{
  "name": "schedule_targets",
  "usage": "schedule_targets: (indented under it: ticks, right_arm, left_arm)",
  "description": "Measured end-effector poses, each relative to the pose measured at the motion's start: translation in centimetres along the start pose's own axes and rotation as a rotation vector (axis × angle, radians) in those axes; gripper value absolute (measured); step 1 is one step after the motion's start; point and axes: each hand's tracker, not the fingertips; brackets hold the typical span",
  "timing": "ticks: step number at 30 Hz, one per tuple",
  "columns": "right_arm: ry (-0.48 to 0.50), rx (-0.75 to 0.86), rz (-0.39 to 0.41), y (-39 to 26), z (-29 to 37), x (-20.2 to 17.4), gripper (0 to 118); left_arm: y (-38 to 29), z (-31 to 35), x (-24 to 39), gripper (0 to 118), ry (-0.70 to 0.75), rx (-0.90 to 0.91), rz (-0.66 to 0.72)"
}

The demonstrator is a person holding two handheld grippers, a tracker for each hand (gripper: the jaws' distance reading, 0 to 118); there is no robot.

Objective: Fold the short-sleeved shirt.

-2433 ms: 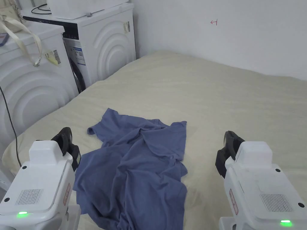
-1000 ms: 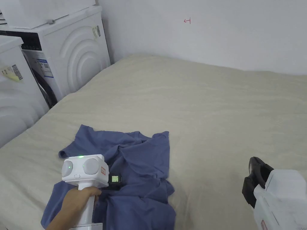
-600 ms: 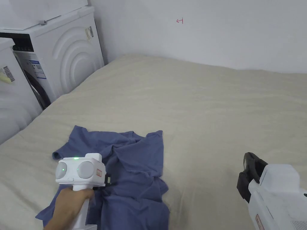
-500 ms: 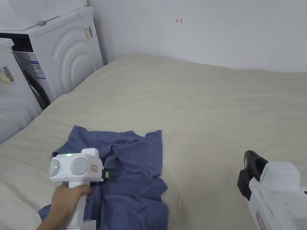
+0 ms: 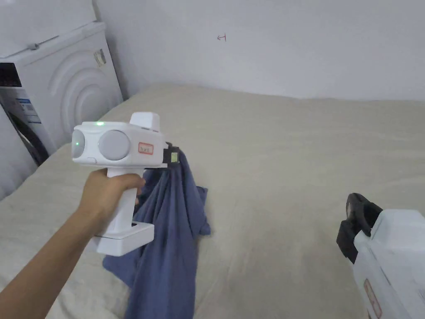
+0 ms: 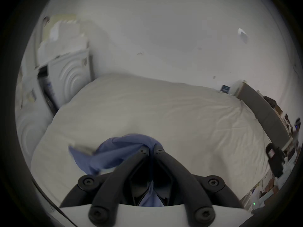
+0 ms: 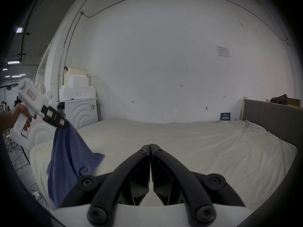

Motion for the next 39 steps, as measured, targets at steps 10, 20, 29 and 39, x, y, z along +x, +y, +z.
schedule_targets:
  ticks: [10, 20, 29, 39]
  right_arm:
    - [-0.145, 0.040, -0.011, 1.1, 2.9, 5.8, 0]
    - [-0.321, 0.047, -0.014, 1.3, 6.5, 12.1, 0]
    - [-0.402, 0.013, -0.018, 0.0, 8.7, 15.1, 0]
    - [-0.421, -0.019, -0.029, -1.1, 9.1, 15.8, 0]
  left_arm:
    - [5.5, 0.2, 15.1, 0, -0.299, 0.091, -0.207]
    - [2.8, -3.4, 27.2, 0, -0.472, 0.007, -0.360]
    - [-10.1, -13.3, 32.9, 0, -0.439, -0.318, -0.497]
    - [-20.9, -18.0, 32.6, 0, -0.400, -0.564, -0.508]
